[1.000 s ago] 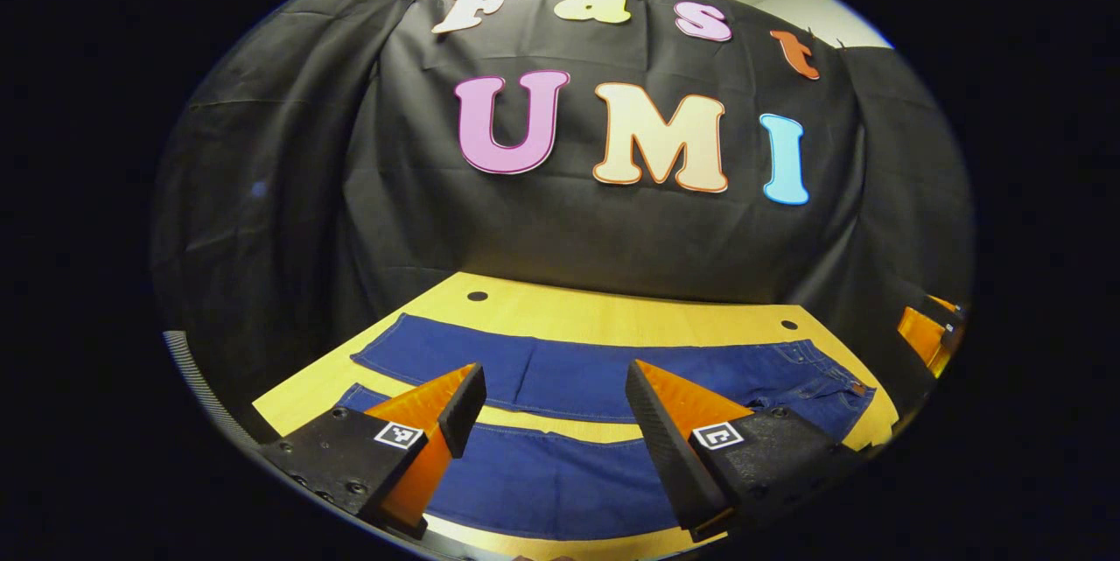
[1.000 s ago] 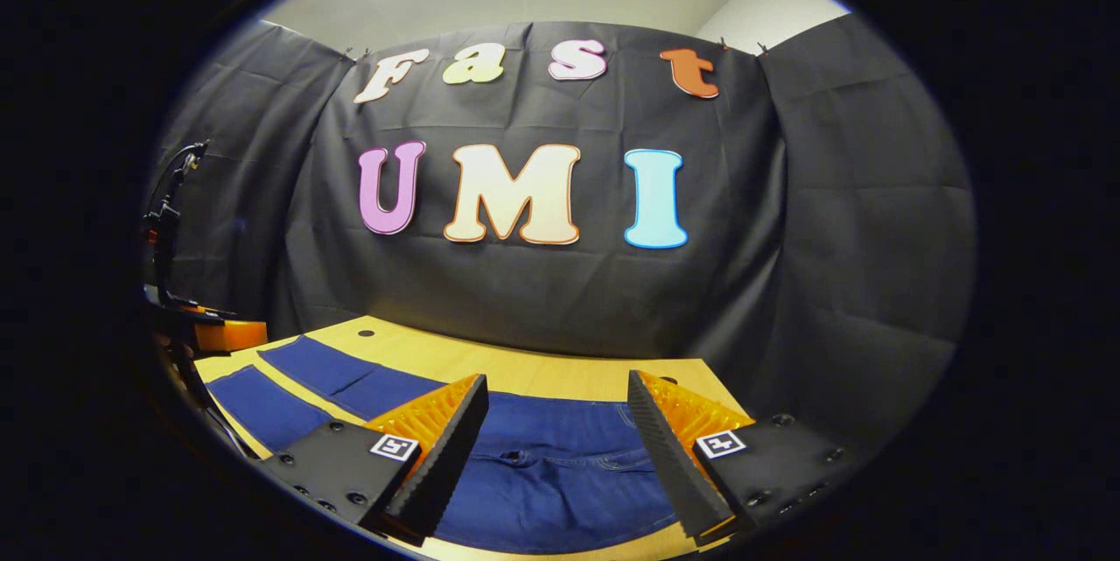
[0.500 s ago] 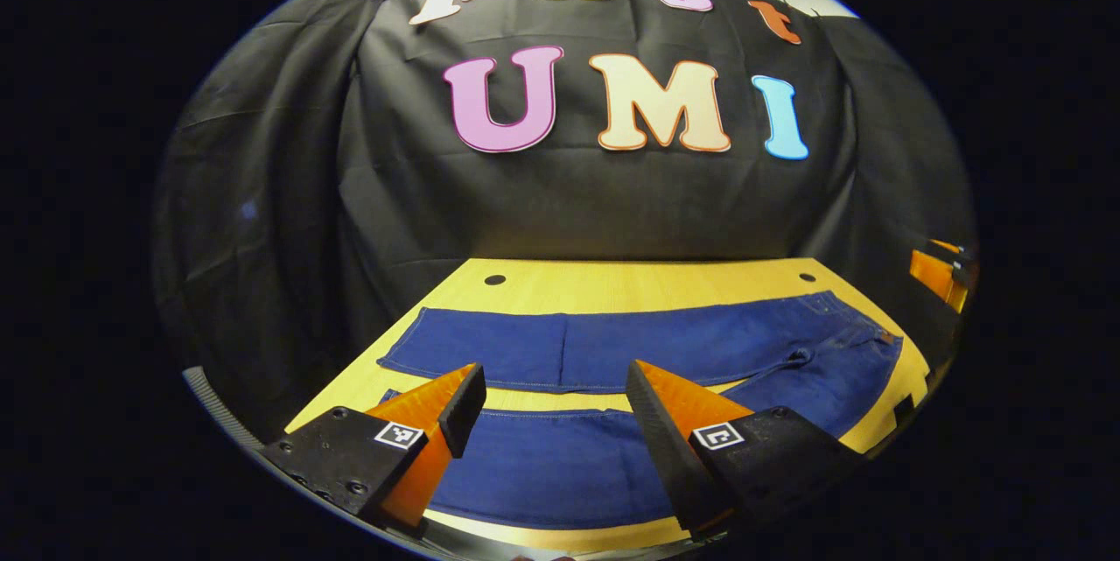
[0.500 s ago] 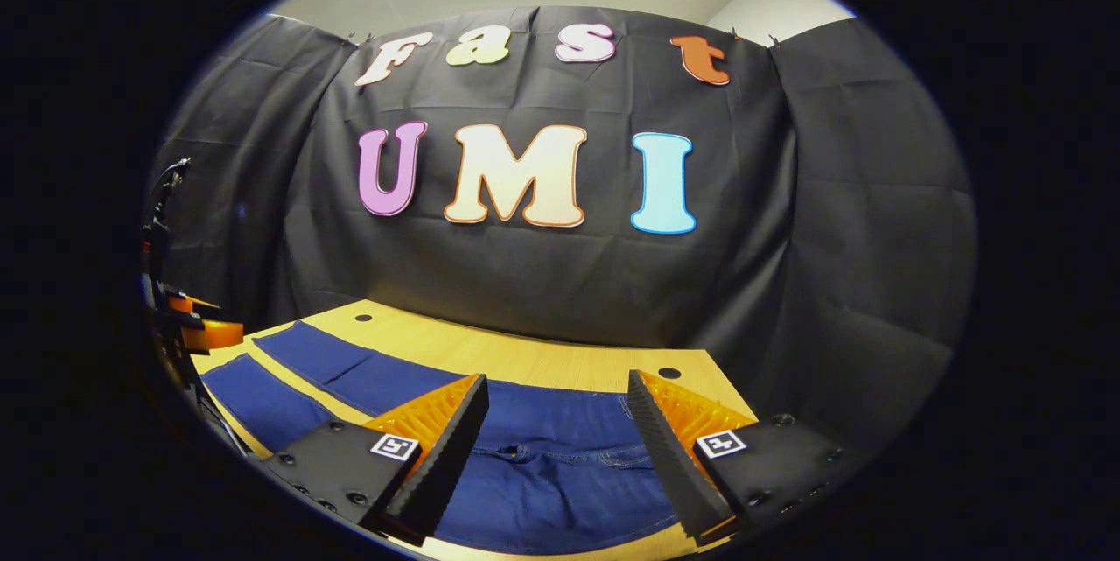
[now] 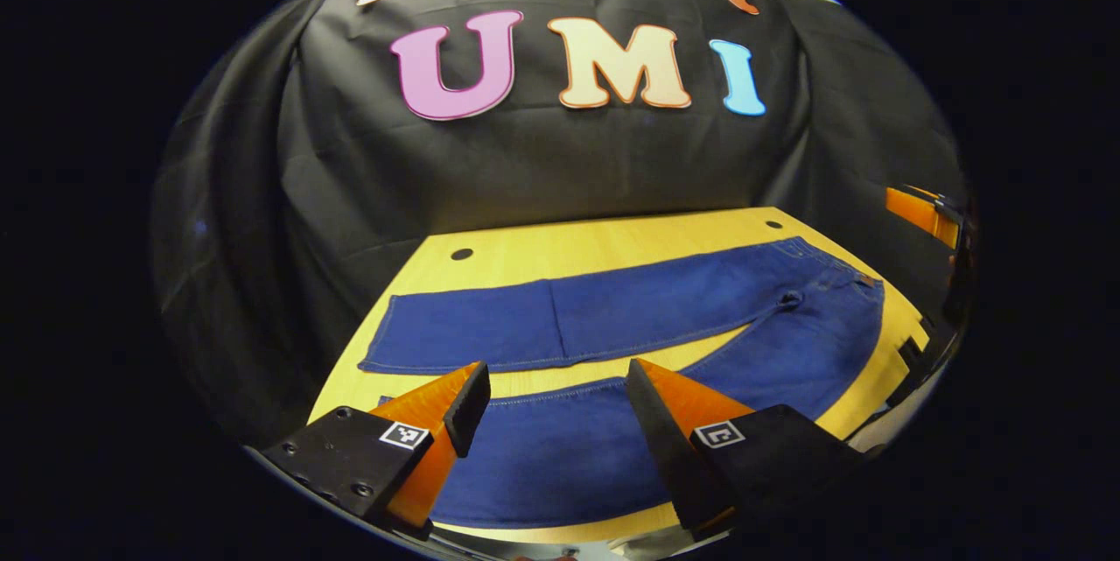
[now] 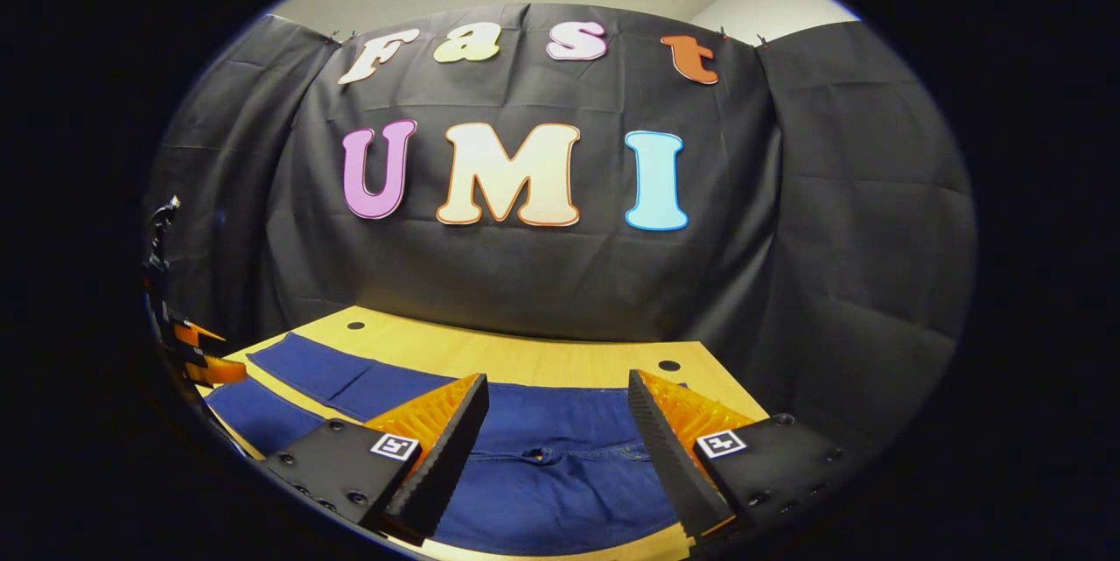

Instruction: Grasp the waist and the cuffs of the jeans and fold them to make the two legs overlap; first hold the waist and fold one-third of the jeans toward the cuffs, then hold the cuffs and fold the remaining one-third in the same direction to finish folding.

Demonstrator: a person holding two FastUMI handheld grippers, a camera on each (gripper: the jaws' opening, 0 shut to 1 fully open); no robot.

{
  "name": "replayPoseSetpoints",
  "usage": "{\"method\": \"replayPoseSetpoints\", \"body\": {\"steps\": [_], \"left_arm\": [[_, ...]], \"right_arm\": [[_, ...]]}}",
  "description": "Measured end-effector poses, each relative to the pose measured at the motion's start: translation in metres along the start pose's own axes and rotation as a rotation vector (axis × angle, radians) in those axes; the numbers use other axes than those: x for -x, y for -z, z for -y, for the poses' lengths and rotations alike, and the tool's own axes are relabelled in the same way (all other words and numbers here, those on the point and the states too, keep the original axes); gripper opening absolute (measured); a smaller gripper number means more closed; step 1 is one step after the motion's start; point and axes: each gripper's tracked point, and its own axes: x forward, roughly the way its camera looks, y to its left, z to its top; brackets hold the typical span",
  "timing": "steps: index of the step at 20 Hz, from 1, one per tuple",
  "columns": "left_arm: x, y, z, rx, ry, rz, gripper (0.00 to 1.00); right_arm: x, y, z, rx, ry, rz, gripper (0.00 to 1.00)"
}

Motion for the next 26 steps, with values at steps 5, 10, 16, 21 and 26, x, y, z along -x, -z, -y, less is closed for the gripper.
{"method": "replayPoseSetpoints", "body": {"steps": [5,10,16,21,26], "left_arm": [[0.002,0.039,-0.011,-0.147,0.144,-0.126,0.94],[0.012,0.075,-0.037,-0.404,0.299,-0.261,0.97],[0.032,0.131,-0.066,-0.607,0.495,-0.509,0.97],[0.039,0.144,-0.070,-0.645,0.598,-0.607,0.98],[0.045,0.153,-0.075,-0.684,0.626,-0.693,0.98]], "right_arm": [[0.015,0.013,-0.020,0.022,0.010,-0.023,0.99],[0.023,0.025,-0.033,0.020,0.026,-0.059,0.99],[0.031,0.029,-0.040,0.004,0.052,-0.088,0.99],[0.046,0.041,-0.034,-0.004,0.106,-0.117,0.99],[0.059,0.047,-0.030,-0.012,0.162,-0.135,0.99]]}}
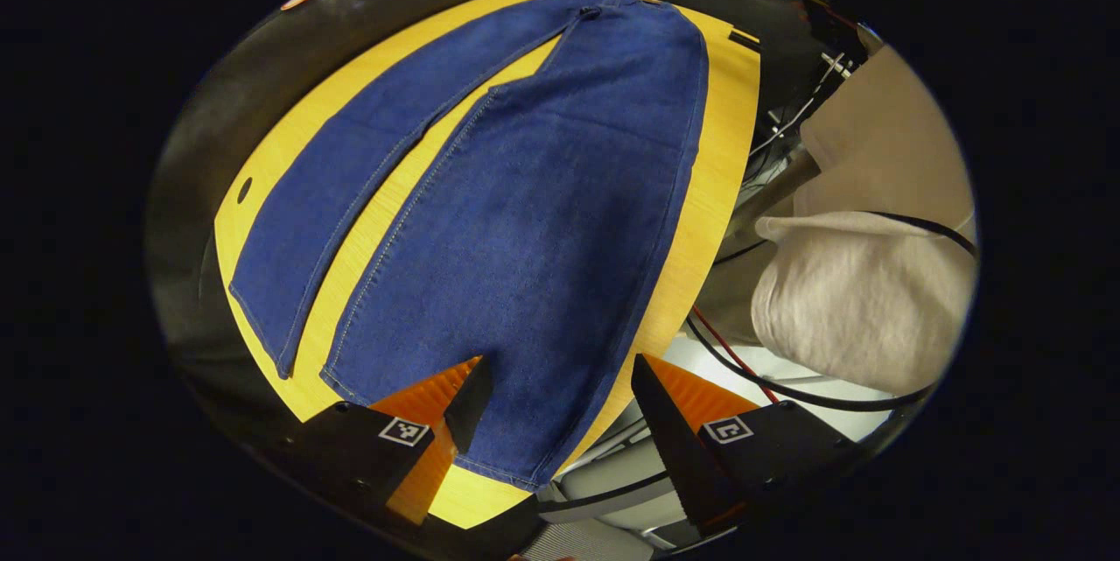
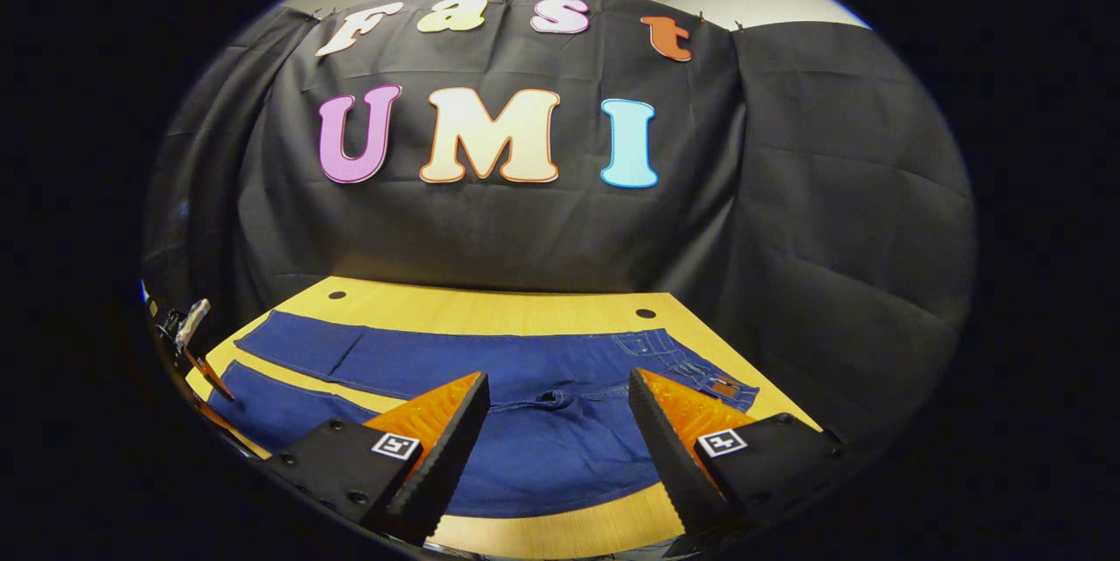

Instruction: Grasp the waist and the cuffs of the jeans and fold them to make the two legs overlap; first hold the waist and fold one-third of the jeans toward the cuffs, then hold the cuffs and fold the remaining one-third in the same direction to finish folding.

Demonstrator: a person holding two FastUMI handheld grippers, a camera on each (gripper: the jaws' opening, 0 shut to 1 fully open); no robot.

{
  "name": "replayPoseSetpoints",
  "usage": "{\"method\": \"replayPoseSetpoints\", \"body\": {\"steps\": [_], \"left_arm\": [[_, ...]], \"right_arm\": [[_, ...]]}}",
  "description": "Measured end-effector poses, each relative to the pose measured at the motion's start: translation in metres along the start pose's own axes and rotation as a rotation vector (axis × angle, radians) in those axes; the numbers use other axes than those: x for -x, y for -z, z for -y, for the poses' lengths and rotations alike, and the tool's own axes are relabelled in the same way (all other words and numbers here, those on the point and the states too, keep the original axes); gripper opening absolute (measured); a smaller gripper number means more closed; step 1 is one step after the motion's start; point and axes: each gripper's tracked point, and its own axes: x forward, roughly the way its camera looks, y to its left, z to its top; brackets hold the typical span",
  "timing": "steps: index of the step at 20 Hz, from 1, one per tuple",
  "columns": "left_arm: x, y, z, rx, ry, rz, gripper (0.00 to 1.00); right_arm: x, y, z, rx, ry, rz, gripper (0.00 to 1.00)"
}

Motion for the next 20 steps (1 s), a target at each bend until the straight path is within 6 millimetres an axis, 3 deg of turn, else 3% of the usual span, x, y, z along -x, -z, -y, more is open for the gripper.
{"method": "replayPoseSetpoints", "body": {"steps": [10,12,17,19,20], "left_arm": [[-0.010,0.023,-0.001,-0.044,0.034,-0.093,0.96],[-0.009,0.023,-0.002,-0.030,0.037,-0.091,1.00],[-0.011,0.020,-0.003,-0.038,0.044,-0.097,0.96],[-0.012,0.017,-0.006,-0.014,0.033,-0.095,0.93],[-0.012,0.018,-0.007,-0.013,0.030,-0.096,0.80]], "right_arm": [[0.011,0.017,-0.003,-0.018,0.065,-0.037,0.99],[0.011,0.016,-0.005,-0.021,0.068,-0.035,1.00],[0.007,0.022,-0.011,-0.030,0.060,-0.042,1.00],[0.006,0.024,-0.013,-0.038,0.052,-0.044,1.00],[0.005,0.025,-0.015,-0.040,0.049,-0.046,1.00]]}}
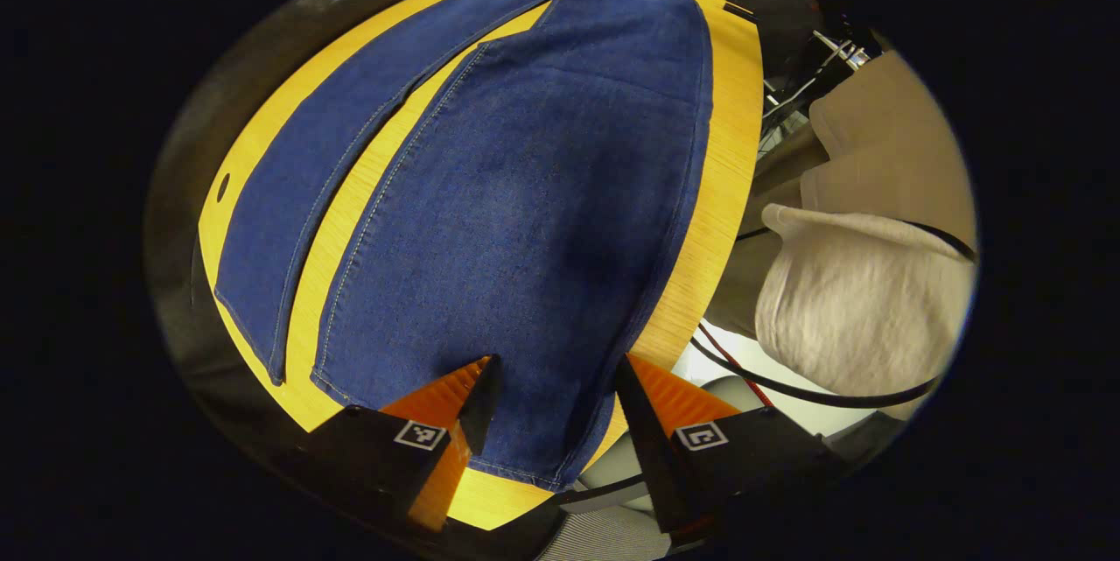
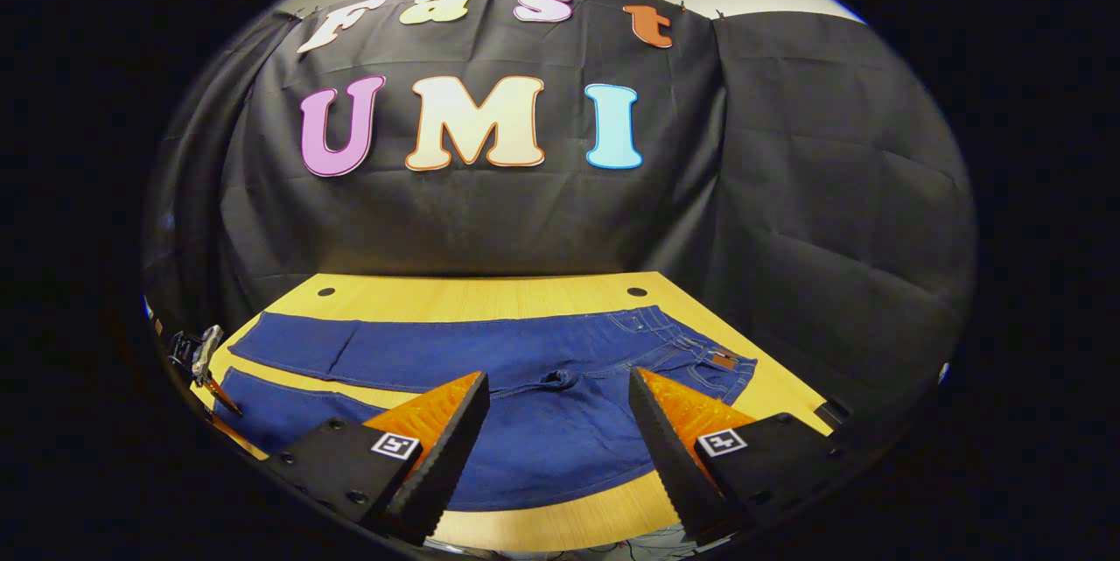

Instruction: Grasp the waist and the cuffs of the jeans and fold them to make the two legs overlap; first hold the waist and fold one-third of the jeans toward the cuffs, then hold the cuffs and fold the remaining one-third in the same direction to finish folding.

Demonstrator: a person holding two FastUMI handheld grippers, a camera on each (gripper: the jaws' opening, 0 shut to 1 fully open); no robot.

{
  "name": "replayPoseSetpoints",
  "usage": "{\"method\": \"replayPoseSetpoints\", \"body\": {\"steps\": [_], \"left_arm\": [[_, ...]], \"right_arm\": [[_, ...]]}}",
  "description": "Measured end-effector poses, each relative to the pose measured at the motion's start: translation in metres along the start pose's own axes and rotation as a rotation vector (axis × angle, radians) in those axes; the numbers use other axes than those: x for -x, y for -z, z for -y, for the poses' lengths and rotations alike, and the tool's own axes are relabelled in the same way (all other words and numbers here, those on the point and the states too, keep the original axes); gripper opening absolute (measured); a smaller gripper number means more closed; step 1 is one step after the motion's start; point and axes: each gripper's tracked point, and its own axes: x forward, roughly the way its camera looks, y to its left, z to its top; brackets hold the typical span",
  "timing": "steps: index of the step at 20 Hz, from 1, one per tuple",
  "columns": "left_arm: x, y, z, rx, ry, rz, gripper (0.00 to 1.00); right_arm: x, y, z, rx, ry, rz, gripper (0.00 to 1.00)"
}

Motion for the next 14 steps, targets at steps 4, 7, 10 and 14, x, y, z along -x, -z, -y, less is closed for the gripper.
{"method": "replayPoseSetpoints", "body": {"steps": [4,7,10,14], "left_arm": [[0.000,-0.002,-0.003,-0.005,-0.006,0.005,0.61],[-0.002,-0.005,-0.007,-0.011,-0.023,0.014,0.26],[-0.003,-0.001,-0.008,-0.070,-0.001,-0.002,0.02],[-0.001,-0.001,-0.006,-0.066,0.069,-0.023,0.00]], "right_arm": [[-0.002,0.004,-0.003,-0.010,-0.010,-0.007,0.99],[-0.001,0.005,-0.002,-0.010,-0.017,-0.010,1.00],[-0.001,0.007,0.004,0.028,-0.032,-0.027,1.00],[-0.012,0.004,0.023,0.118,-0.075,-0.050,1.00]]}}
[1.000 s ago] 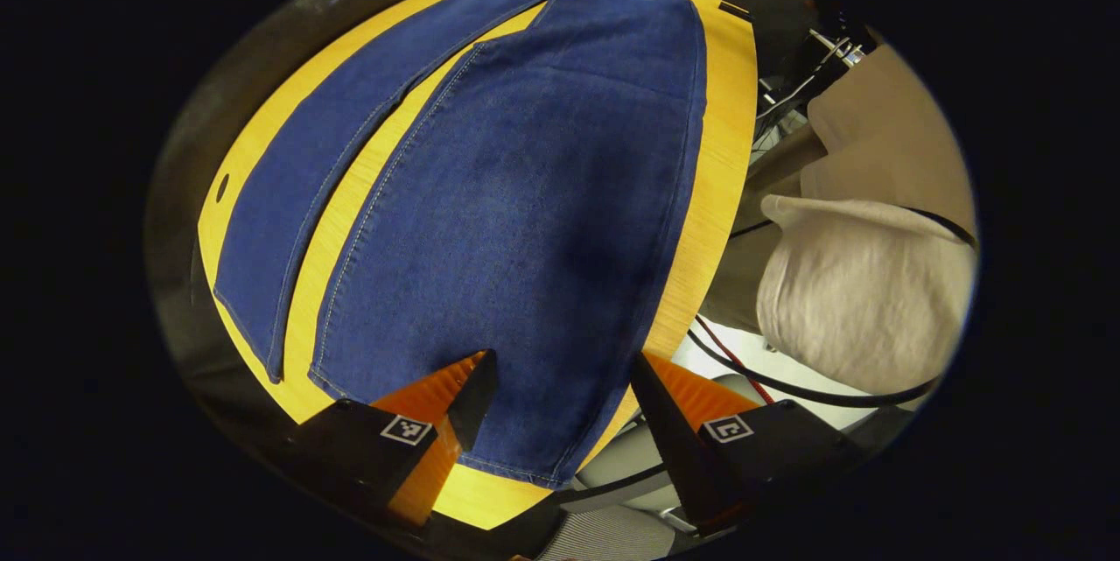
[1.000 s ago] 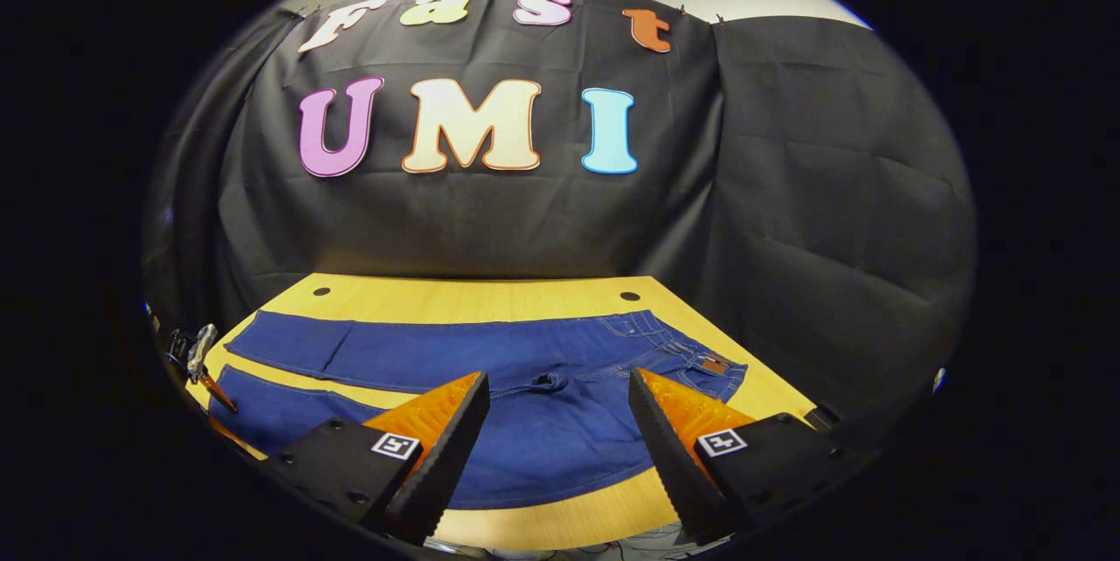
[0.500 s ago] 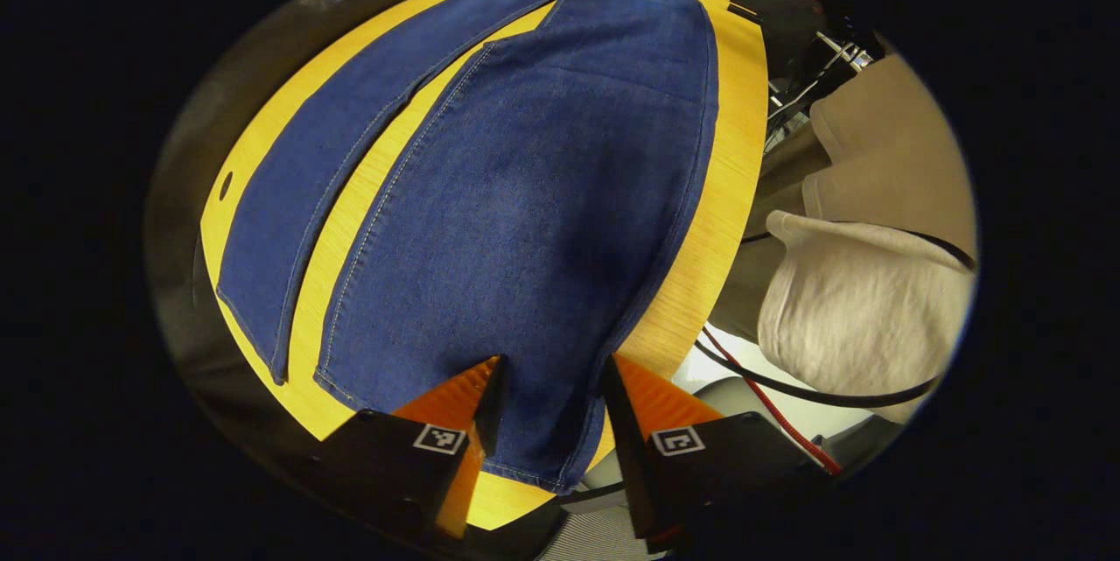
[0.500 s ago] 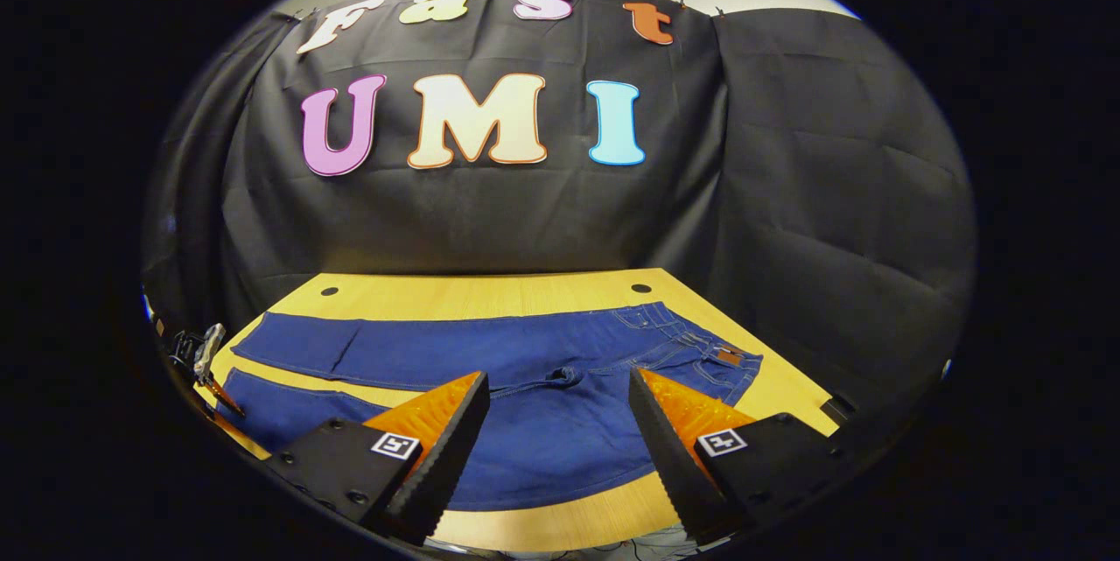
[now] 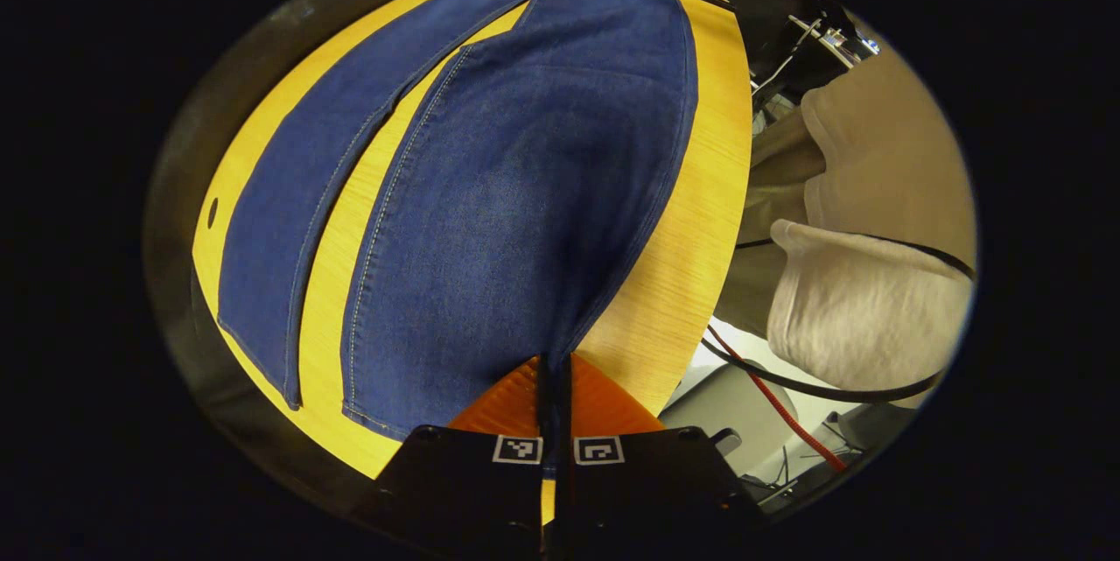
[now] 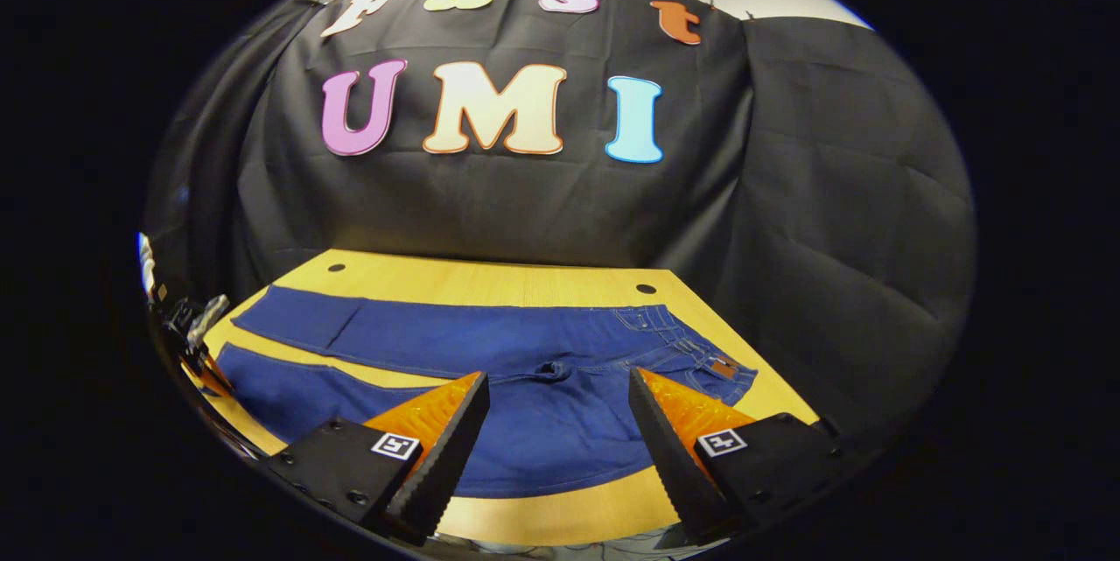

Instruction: Grasp the waist and the cuffs of the jeans and fold them to make the two legs overlap; first hold the waist and fold one-third of the jeans toward the cuffs, then hold the cuffs and fold the remaining one-third in the same direction to finish folding.

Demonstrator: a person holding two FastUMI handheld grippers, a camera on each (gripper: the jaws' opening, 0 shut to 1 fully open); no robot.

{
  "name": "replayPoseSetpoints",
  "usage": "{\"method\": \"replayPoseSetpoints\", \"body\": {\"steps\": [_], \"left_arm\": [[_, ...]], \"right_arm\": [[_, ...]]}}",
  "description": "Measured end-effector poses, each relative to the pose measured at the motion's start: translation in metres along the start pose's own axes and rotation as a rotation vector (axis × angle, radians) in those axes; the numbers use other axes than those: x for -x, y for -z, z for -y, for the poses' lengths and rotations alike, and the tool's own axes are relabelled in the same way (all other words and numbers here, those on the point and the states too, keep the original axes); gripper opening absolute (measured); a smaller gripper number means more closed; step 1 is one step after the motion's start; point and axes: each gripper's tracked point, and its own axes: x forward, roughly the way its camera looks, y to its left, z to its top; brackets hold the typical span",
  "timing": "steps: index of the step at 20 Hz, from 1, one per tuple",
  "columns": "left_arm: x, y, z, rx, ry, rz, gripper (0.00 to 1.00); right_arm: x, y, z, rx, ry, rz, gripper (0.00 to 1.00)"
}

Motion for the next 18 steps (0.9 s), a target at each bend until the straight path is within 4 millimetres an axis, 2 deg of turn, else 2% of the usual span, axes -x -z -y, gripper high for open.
{"method": "replayPoseSetpoints", "body": {"steps": [5,9,13,18], "left_arm": [[0.002,-0.001,0.001,0.047,0.050,0.008,0.00],[0.001,-0.002,0.000,0.079,0.046,0.002,0.00],[0.000,-0.002,-0.002,0.130,0.021,-0.034,0.00],[-0.001,-0.002,-0.001,0.226,-0.041,-0.101,0.00]], "right_arm": [[-0.021,0.018,0.038,0.110,-0.074,-0.094,0.99],[-0.037,0.037,0.064,0.312,-0.172,-0.219,1.00],[-0.048,0.079,0.091,0.514,-0.296,-0.364,1.00],[-0.073,0.118,0.124,0.660,-0.453,-0.509,1.00]]}}
